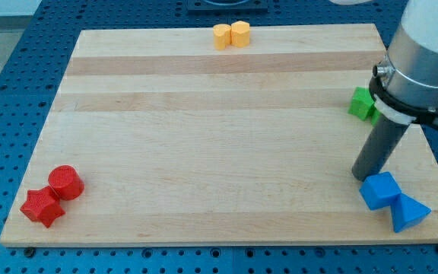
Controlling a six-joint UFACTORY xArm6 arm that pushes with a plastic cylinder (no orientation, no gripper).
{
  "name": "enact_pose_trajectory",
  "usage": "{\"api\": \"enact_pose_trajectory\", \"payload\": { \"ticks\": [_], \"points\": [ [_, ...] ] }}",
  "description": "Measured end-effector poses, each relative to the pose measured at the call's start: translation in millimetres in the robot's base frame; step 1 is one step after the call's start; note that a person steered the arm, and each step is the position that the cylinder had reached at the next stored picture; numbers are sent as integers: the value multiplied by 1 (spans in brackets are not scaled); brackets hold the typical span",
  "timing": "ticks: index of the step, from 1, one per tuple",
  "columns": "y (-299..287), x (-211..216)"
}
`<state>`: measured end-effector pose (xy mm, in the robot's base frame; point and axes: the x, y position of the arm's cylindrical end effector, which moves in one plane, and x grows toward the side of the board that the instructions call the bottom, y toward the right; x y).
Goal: Move your arm parallel right side of the yellow hexagon
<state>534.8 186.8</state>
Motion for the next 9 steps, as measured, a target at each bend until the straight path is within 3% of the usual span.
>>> {"api": "enact_pose_trajectory", "payload": {
  "ticks": [3, 5, 8, 9],
  "points": [
    [-10, 6],
    [-83, -62],
    [-103, -108],
    [-108, -155]
  ]
}}
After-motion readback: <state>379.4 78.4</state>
